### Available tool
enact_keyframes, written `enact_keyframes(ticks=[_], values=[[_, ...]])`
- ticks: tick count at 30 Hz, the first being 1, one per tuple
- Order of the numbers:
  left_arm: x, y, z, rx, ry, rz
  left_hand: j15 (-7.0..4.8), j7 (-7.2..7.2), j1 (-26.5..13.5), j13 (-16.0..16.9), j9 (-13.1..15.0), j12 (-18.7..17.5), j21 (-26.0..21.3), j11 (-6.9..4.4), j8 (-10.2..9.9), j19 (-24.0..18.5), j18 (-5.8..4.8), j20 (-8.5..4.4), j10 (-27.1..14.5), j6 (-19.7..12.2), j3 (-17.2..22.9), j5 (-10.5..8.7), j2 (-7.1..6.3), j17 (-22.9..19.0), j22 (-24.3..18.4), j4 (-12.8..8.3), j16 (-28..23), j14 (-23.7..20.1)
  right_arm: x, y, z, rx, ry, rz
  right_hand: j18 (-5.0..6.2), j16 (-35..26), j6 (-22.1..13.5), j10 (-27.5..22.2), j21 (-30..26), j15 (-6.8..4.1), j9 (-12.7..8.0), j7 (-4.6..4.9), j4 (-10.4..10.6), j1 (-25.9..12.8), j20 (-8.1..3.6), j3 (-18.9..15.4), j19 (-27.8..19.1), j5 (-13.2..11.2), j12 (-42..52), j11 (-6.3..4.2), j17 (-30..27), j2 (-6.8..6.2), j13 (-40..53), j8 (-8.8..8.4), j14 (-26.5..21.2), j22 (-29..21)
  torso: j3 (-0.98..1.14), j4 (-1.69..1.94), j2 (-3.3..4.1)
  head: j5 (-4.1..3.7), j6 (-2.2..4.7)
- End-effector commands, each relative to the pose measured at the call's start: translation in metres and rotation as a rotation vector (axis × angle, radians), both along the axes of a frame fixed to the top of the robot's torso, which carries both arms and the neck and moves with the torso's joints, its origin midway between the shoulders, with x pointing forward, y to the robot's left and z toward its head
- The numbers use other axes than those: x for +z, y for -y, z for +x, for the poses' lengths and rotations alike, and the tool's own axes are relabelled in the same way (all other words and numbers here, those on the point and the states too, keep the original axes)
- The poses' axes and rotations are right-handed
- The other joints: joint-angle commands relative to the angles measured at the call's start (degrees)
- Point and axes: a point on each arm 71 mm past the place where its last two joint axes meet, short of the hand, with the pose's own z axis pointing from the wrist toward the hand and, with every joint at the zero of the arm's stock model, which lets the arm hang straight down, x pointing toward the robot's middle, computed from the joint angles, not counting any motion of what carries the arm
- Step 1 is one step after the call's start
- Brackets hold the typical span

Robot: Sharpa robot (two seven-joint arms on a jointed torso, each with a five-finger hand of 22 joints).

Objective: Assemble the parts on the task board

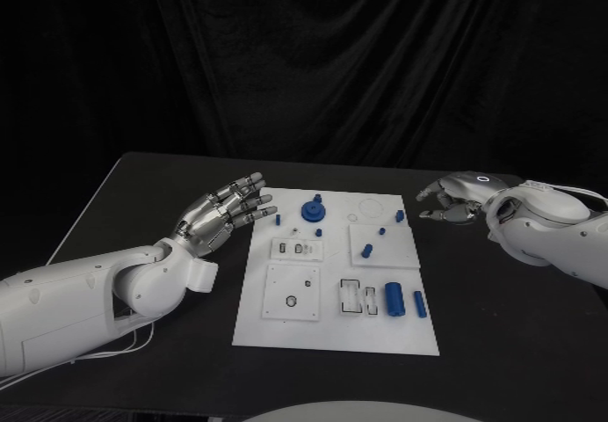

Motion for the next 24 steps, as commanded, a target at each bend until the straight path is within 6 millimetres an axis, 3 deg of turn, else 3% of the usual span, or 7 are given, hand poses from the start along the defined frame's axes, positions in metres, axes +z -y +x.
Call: enact_keyframes(ticks=[1,11,20,24], values=[[0.001,0.002,-0.001,-0.015,0.007,-0.017,0.45,0.39,-0.7,0.03,0.08,0.2,0.28,0.28,0.28,0.09,-0.71,0.29,-0.19,-0.04,0.4,-0.22,0.02,0.08,0.07,-0.02,0.19,0.14,-0.004,0.002,0.002,-0.027,0.001,0.004,0.72,-0.75,0.25,-0.44,-0.73,0.06,-0.15,0.1,0.32,0.15,0.02,-0.09,-0.47,-0.36,-0.52,0.15,1.95,-0.36,-0.26,0.33,-0.77,6.7,-0.01,-0.09,-0.04,-0.1,-0.02],[0.0,0.0,-0.001,-0.015,0.003,-0.016,0.45,0.39,-0.7,0.03,0.08,0.2,0.28,0.28,0.28,0.09,-0.71,0.29,-0.19,-0.04,0.4,-0.22,0.02,0.08,0.07,-0.02,0.19,0.14,-0.018,-0.008,0.01,-0.013,-0.027,-0.01,1.03,-3.3,0.43,-1.31,-2.93,0.27,-0.71,0.34,1.18,-0.25,0.22,-0.41,-1.11,-0.96,-1.57,0.39,-0.1,-0.06,-1.54,0.21,-1.76,6.15,0.0,-0.03,-0.01,-0.28,-0.01],[0.0,0.0,-0.001,-0.019,0.0,-0.016,0.45,0.39,-0.7,0.03,0.08,0.2,0.28,0.28,0.28,0.09,-0.71,0.29,-0.19,-0.04,0.4,-0.22,0.02,0.08,0.07,-0.02,0.19,0.14,-0.027,-0.015,0.015,-0.004,-0.045,-0.02,1.1,-3.69,0.4,-1.47,-3.44,0.31,-0.81,0.38,1.31,-0.34,0.25,-0.49,-1.27,-1.02,-1.75,0.42,-0.42,-0.03,-1.75,0.17,-1.91,6.03,-0.02,-0.18,-0.04,-0.25,-0.1],[-0.001,0.002,-0.001,-0.026,-0.002,-0.018,0.5,0.39,-0.77,0.03,0.07,0.19,0.3,0.33,0.26,0.09,-0.75,0.3,-0.22,-0.09,0.6,-0.23,0.04,0.08,0.08,-0.03,0.25,0.14,-0.032,-0.019,0.016,-0.001,-0.056,-0.009,1.15,-3.86,0.42,-1.5,-3.74,0.32,-0.84,0.43,1.32,-0.34,0.27,-0.52,-1.37,-1.06,-1.79,0.45,-0.55,-0.06,-1.8,0.18,-1.97,5.95,-0.01,-0.04,0.0,-0.35,0.01]])
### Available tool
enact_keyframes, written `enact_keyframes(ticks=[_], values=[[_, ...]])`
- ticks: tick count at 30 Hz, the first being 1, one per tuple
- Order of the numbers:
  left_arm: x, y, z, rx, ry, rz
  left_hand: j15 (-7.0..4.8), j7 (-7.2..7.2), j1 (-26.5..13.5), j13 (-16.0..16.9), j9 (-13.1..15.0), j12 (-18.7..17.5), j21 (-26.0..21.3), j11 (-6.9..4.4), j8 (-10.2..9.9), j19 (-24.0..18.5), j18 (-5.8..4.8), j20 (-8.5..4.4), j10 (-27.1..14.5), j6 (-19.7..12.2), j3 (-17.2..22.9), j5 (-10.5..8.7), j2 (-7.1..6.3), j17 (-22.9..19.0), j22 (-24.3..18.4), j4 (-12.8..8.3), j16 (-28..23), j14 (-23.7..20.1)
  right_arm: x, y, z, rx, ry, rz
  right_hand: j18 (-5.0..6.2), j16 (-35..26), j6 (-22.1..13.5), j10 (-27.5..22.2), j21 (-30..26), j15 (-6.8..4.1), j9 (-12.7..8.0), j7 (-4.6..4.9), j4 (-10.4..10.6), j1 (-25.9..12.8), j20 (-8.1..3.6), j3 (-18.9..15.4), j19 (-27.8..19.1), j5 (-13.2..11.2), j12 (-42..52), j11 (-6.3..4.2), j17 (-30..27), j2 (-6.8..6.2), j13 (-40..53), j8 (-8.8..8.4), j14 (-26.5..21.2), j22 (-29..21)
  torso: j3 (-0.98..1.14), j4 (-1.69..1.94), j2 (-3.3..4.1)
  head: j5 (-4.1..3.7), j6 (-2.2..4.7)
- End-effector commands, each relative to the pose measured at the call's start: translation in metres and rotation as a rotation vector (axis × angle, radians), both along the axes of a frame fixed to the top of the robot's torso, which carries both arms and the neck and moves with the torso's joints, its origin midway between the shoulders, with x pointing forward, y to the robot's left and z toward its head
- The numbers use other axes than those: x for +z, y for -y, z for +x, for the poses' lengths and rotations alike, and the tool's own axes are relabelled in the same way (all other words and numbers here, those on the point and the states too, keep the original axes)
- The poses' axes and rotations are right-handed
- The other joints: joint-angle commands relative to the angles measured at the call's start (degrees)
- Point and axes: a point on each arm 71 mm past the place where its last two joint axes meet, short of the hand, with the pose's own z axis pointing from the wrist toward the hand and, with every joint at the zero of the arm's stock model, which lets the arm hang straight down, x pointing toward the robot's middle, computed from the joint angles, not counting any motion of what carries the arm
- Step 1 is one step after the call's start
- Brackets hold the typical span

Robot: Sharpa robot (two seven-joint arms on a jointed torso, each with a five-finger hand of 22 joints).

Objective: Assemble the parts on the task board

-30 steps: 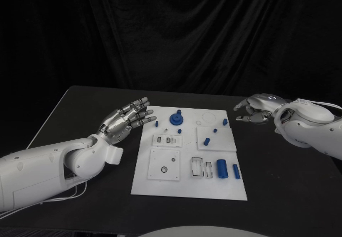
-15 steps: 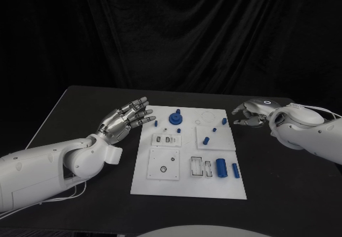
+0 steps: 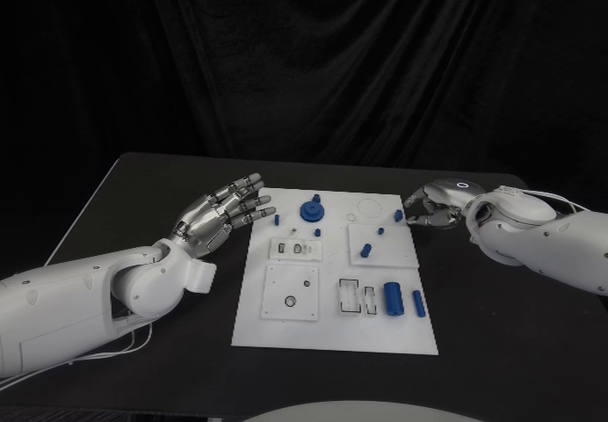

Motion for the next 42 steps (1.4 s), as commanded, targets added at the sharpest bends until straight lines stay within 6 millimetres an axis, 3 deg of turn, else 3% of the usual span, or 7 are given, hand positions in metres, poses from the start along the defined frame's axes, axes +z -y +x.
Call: enact_keyframes(ticks=[1,10,17,28,33,42], values=[[0.0,0.003,-0.001,-0.02,0.002,-0.017,0.31,0.41,-0.62,0.01,0.06,0.09,0.31,0.33,0.25,0.08,-0.76,0.3,-0.25,-0.13,0.28,-0.23,-0.12,0.08,0.09,0.06,0.24,-0.09,-0.004,-0.001,0.0,-0.001,-0.017,0.009,1.14,-0.47,0.21,-0.4,-0.4,-0.03,-0.11,0.24,0.21,-0.39,0.16,-0.05,-0.41,-0.39,-0.27,0.15,-0.17,-0.01,-0.11,0.17,-0.45,5.98,0.0,0.13,0.01,-0.1,0.07],[-0.001,0.001,-0.002,-0.022,-0.005,-0.013,0.31,0.41,-0.62,0.01,0.06,0.09,0.31,0.33,0.25,0.08,-0.76,0.3,-0.25,-0.13,0.28,-0.23,-0.12,0.08,0.09,0.06,0.24,-0.09,-0.008,-0.009,0.002,0.008,-0.021,0.022,1.17,-0.64,0.03,-0.39,-0.82,0.07,-0.33,0.44,0.11,-0.23,0.24,-0.23,-0.49,-0.54,-0.34,0.3,-0.29,-0.29,-0.14,0.08,-0.47,5.88,-0.09,-0.04,-0.04,0.19,-0.26],[-0.001,0.003,-0.002,-0.026,-0.007,-0.014,0.31,0.41,-0.62,0.01,0.06,0.09,0.31,0.33,0.25,0.08,-0.76,0.3,-0.25,-0.13,0.28,-0.23,-0.12,0.08,0.09,0.06,0.24,-0.09,-0.01,-0.013,0.003,0.012,-0.022,0.023,1.19,-0.74,-0.01,-0.38,-1.03,0.12,-0.43,0.53,-0.03,-0.07,0.29,-0.32,-0.52,-0.59,-0.36,0.37,-0.37,-0.48,-0.18,0.08,-0.47,5.83,-0.01,0.06,0.0,-0.05,-0.44],[-0.002,0.003,-0.002,-0.03,-0.012,-0.012,0.34,0.45,-0.69,0.01,0.07,0.14,0.32,0.34,0.28,0.07,-0.8,0.3,-0.27,-0.05,0.41,-0.27,-0.13,0.07,0.09,0.06,0.25,-0.12,-0.012,-0.02,0.006,0.019,-0.021,0.024,1.22,-0.89,0.12,-0.39,-1.41,0.21,-0.63,0.65,-0.55,0.71,0.38,-0.21,-0.5,-0.09,-0.45,0.47,-0.52,-0.54,-0.28,0.17,-0.42,5.76,-0.07,0.01,-0.01,0.12,-0.59],[-0.002,0.003,-0.002,-0.033,-0.015,-0.011,0.34,0.45,-0.69,0.01,0.07,0.14,0.32,0.34,0.28,0.07,-0.8,0.3,-0.27,-0.05,0.41,-0.27,-0.13,0.07,0.09,0.06,0.25,-0.12,-0.012,-0.021,0.007,0.02,-0.02,0.023,1.25,-1.07,0.5,-0.49,-1.72,0.27,-0.77,0.72,-0.91,1.25,0.45,-0.06,-0.45,0.99,-0.6,0.52,-0.67,-0.43,-0.44,0.33,-0.41,5.72,-0.01,0.06,0.0,0.06,-0.68],[-0.003,0.004,-0.002,-0.038,-0.021,-0.01,0.36,0.5,-0.76,0.01,0.07,0.14,0.32,0.36,0.28,0.05,-0.83,0.29,-0.28,-0.07,0.52,-0.3,-0.15,0.05,0.1,0.06,0.2,-0.19,-0.012,-0.02,0.007,0.018,-0.007,0.027,1.26,-1.28,5.06,-0.47,-2.35,0.28,0.58,0.78,-1.83,2.46,0.47,0.58,-0.13,3.99,-0.71,0.54,-0.87,-0.2,-0.52,2.46,-0.31,5.8,-0.04,0.04,-0.03,0.12,-0.83]])
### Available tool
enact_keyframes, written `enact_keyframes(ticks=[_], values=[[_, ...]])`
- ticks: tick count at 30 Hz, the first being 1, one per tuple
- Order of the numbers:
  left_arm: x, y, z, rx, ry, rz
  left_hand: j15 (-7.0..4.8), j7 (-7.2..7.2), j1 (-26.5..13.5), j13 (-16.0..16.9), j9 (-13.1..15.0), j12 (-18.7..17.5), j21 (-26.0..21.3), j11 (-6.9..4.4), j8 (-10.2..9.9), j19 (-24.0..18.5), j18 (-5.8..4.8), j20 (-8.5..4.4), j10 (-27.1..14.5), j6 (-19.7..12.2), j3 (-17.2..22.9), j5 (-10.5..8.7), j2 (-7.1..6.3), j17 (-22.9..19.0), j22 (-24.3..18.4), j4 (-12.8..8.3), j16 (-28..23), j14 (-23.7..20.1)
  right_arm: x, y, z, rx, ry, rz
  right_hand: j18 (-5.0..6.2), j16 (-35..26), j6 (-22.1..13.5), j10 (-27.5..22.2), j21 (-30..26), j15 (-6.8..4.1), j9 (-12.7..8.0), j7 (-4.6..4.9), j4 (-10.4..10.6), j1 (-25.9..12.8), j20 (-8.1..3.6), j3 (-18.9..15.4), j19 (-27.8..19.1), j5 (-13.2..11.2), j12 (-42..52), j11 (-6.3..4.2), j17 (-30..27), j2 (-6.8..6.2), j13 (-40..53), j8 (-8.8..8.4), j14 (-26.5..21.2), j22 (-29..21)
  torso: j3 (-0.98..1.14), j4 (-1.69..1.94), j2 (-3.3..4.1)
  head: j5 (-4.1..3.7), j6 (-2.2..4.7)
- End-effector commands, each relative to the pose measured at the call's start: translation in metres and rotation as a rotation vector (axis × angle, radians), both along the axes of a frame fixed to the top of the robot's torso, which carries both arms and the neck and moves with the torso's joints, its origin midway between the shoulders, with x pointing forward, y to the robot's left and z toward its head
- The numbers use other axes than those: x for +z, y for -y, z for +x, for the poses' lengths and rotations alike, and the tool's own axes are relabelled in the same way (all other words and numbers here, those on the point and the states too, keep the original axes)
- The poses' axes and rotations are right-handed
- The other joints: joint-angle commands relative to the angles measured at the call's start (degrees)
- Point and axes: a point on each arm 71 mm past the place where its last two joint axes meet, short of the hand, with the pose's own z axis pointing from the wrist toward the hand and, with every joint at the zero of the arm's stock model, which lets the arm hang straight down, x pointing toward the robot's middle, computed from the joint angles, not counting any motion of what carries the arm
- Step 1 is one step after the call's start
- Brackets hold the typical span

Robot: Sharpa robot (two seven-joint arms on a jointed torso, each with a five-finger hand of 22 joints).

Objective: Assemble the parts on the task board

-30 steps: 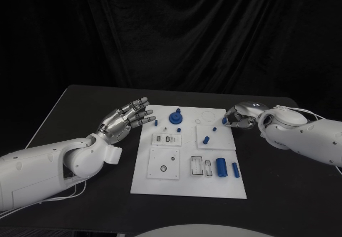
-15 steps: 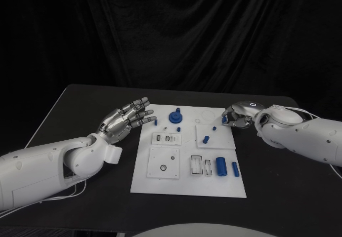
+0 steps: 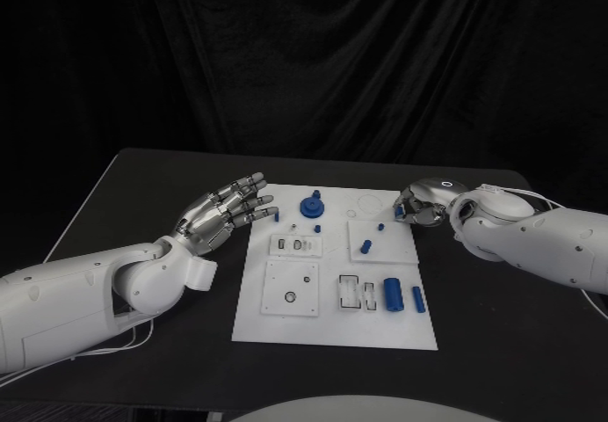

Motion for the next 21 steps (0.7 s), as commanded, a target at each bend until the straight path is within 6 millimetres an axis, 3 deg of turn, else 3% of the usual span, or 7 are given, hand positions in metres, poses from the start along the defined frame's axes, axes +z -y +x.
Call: enact_keyframes(ticks=[1,17,21], values=[[-0.0001,0.0019,-0.0008,-0.016,0.0,-0.012,0.36,0.5,-0.48,0.01,0.07,0.14,0.32,0.15,0.28,0.05,-0.83,0.29,-0.07,-0.07,0.38,-0.3,0.02,0.05,0.07,-0.1,0.2,-0.19,-0.0003,0.0011,-0.0002,-0.001,0.013,0.004,0.36,-0.22,0.59,-0.07,-0.24,0.06,0.28,-0.02,-0.49,0.64,0.26,0.19,0.09,0.37,-0.27,0.12,-0.06,-0.1,-0.08,0.36,-0.09,5.82,0.01,-0.01,-0.01,0.1,-0.04],[-0.004,0.0014,-0.0032,-0.018,-0.013,-0.01,0.36,0.5,-0.48,0.01,0.07,0.14,0.32,0.15,0.28,0.05,-0.83,0.29,-0.07,-0.07,0.38,-0.3,0.02,0.05,0.07,-0.1,0.2,-0.19,0.0006,-0.0005,0.0002,-0.001,0.025,0.009,0.36,-0.26,2.27,-0.01,-0.53,0.02,1.6,-0.02,-1.35,1.66,0.22,0.66,0.26,0.06,-0.26,0.09,-0.1,0.0,-0.06,1.71,-0.05,5.93,0.03,-0.04,-0.05,0.2,0.11],[-0.0047,0.0004,-0.004,-0.017,-0.015,-0.009,0.36,0.5,-0.48,0.01,0.07,0.14,0.32,0.15,0.28,0.05,-0.83,0.29,-0.07,-0.07,0.38,-0.3,0.02,0.05,0.07,-0.1,0.2,-0.19,0.003,-0.0011,-0.0009,0.004,0.051,0.024,0.28,-0.09,4.49,0.42,-0.31,-0.01,3.55,-0.02,-2.06,2.43,0.16,0.82,0.62,-0.01,0.01,0.06,0.01,0.18,0.26,3.68,0.12,6.15,0.03,-0.02,-0.08,0.25,0.1]])
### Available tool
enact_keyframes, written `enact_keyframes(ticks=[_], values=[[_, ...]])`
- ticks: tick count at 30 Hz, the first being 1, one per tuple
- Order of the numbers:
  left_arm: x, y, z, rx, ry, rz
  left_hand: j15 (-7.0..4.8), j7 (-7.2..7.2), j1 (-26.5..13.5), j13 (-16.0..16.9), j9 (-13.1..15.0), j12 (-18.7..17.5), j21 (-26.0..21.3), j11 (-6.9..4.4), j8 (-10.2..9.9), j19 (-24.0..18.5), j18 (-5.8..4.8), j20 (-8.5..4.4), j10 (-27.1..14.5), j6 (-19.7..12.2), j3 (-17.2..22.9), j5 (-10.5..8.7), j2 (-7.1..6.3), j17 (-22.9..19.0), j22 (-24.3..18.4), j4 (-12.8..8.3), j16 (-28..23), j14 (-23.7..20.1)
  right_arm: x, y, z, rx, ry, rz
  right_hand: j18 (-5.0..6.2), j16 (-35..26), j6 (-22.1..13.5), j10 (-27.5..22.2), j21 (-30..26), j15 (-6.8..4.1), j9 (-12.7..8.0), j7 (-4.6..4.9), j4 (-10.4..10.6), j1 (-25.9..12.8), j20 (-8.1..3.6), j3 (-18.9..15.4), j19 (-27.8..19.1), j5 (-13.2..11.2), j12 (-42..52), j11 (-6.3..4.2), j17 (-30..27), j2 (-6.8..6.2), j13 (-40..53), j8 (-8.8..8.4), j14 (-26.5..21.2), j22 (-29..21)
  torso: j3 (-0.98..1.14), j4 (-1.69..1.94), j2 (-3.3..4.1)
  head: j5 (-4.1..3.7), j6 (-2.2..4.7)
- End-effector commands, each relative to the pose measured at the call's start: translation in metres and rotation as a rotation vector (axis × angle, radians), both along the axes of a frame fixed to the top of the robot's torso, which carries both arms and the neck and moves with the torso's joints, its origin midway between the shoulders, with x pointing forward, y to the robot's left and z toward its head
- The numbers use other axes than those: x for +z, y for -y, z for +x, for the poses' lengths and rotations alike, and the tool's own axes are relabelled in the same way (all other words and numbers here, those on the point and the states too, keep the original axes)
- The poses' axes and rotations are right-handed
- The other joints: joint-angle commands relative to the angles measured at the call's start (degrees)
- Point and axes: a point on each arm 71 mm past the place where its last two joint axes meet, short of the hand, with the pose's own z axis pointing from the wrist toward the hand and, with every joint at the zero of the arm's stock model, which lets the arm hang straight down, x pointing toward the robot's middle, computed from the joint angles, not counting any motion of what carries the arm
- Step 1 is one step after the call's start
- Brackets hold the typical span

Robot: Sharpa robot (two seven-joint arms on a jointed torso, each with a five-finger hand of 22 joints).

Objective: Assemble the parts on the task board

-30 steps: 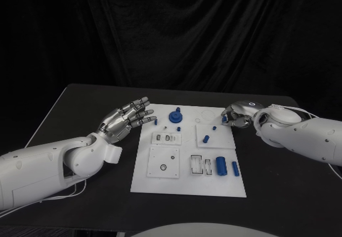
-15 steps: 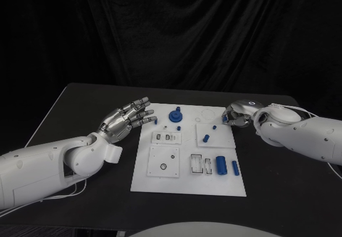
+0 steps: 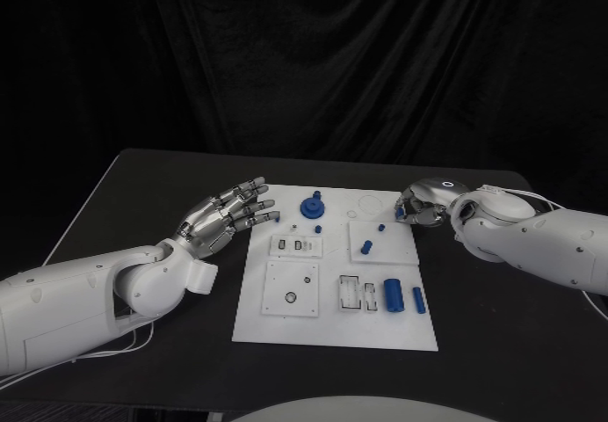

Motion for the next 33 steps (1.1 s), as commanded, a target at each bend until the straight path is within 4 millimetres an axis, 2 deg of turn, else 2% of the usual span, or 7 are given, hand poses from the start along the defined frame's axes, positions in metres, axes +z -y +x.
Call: enact_keyframes(ticks=[1,7,12,16,18,25,33], values=[[0.0,0.001,-0.001,-0.009,0.004,-0.013,0.36,0.5,-0.48,0.01,0.07,0.14,0.32,0.15,0.28,0.05,-0.83,0.29,-0.07,-0.07,0.38,-0.3,0.02,0.05,0.08,-0.1,0.2,-0.19,0.003,-0.001,-0.002,0.005,0.047,0.022,0.27,-0.06,1.46,0.55,0.14,-0.01,1.51,-0.03,-0.54,0.74,0.0,-0.03,0.61,-0.02,0.09,0.03,0.07,0.14,0.28,1.49,0.18,6.22,0.0,0.04,-0.03,0.11,0.07],[0.0,-0.001,-0.002,-0.004,0.002,-0.009,0.37,0.58,-0.6,0.01,0.1,0.23,0.34,0.12,0.35,0.01,-0.87,0.27,-0.09,0.11,0.56,-0.35,-0.04,0.04,0.08,-0.1,0.25,-0.24,0.018,-0.007,-0.004,0.023,0.095,0.054,0.24,-0.05,2.49,0.77,0.1,-0.12,3.98,-0.23,-0.93,1.05,-0.08,-0.28,0.87,0.34,0.15,-0.05,0.06,0.12,0.35,4.02,0.28,6.35,-0.02,0.04,0.0,0.18,0.22],[0.0,-0.001,-0.002,-0.001,0.001,-0.007,0.37,0.58,-0.6,0.01,0.1,0.23,0.34,0.12,0.35,0.01,-0.87,0.27,-0.09,0.11,0.56,-0.35,-0.04,0.04,0.08,-0.1,0.25,-0.24,0.041,-0.021,-0.007,0.052,0.128,0.079,0.21,0.06,2.51,0.87,0.17,-0.13,4.58,-0.21,-0.96,1.06,-0.09,-0.41,0.97,0.35,0.19,0.0,0.14,0.02,0.4,4.6,0.37,6.4,-0.06,-0.03,-0.03,0.32,0.03],[-0.001,0.0,-0.002,-0.002,0.001,-0.006,0.37,0.6,-0.63,0.02,0.11,0.29,0.34,0.11,0.39,0.01,-0.88,0.26,-0.07,0.19,0.6,-0.35,-0.06,0.05,0.08,-0.1,0.34,-0.2,0.056,-0.042,-0.015,0.103,0.137,0.086,0.23,0.06,2.48,0.92,-0.07,-0.03,5.2,-0.13,-0.82,0.88,-0.06,-0.59,0.97,0.27,0.2,0.16,0.13,-0.05,0.39,5.17,0.4,6.37,-0.13,-0.18,-0.09,0.51,-0.01],[-0.001,0.001,-0.002,-0.003,0.001,-0.006,0.38,0.61,-0.67,0.03,0.13,0.39,0.36,0.11,0.43,0.01,-0.89,0.26,-0.05,0.28,0.65,-0.36,-0.1,0.06,0.09,-0.11,0.41,-0.16,0.062,-0.061,-0.024,0.152,0.125,0.088,0.24,0.1,2.59,0.9,-0.18,-0.02,5.58,-0.21,-0.82,0.88,-0.04,-0.63,0.98,0.3,0.16,0.14,0.17,-0.04,0.34,5.56,0.43,6.36,-0.17,-0.19,-0.08,0.5,-0.07],[-0.001,0.002,-0.002,-0.006,0.0,-0.007,0.38,0.61,-0.67,0.03,0.13,0.39,0.36,0.11,0.43,0.01,-0.89,0.26,-0.05,0.28,0.65,-0.36,-0.1,0.06,0.09,-0.11,0.41,-0.16,0.058,-0.114,-0.05,0.26,0.061,0.058,0.32,0.09,2.63,1.32,-0.57,-0.11,6.78,-0.41,-1.29,1.32,-0.09,-0.43,1.08,2.31,0.44,0.06,0.12,-0.08,0.7,6.67,0.53,6.31,-0.17,0.1,0.01,0.64,-0.05],[-0.001,0.003,-0.001,-0.008,-0.001,-0.007,0.38,0.61,-0.67,0.03,0.13,0.39,0.36,0.11,0.43,0.01,-0.89,0.26,-0.05,0.28,0.65,-0.36,-0.1,0.06,0.09,-0.11,0.41,-0.16,0.041,-0.161,-0.065,0.34,-0.002,0.012,0.67,-0.78,1.82,0.86,-2.99,0.03,7.7,-0.21,-1.95,1.76,-0.05,0.05,0.54,4.24,-0.01,0.34,-0.61,-0.15,0.18,7.13,0.25,5.79,-0.1,0.04,0.03,0.94,-0.25]])
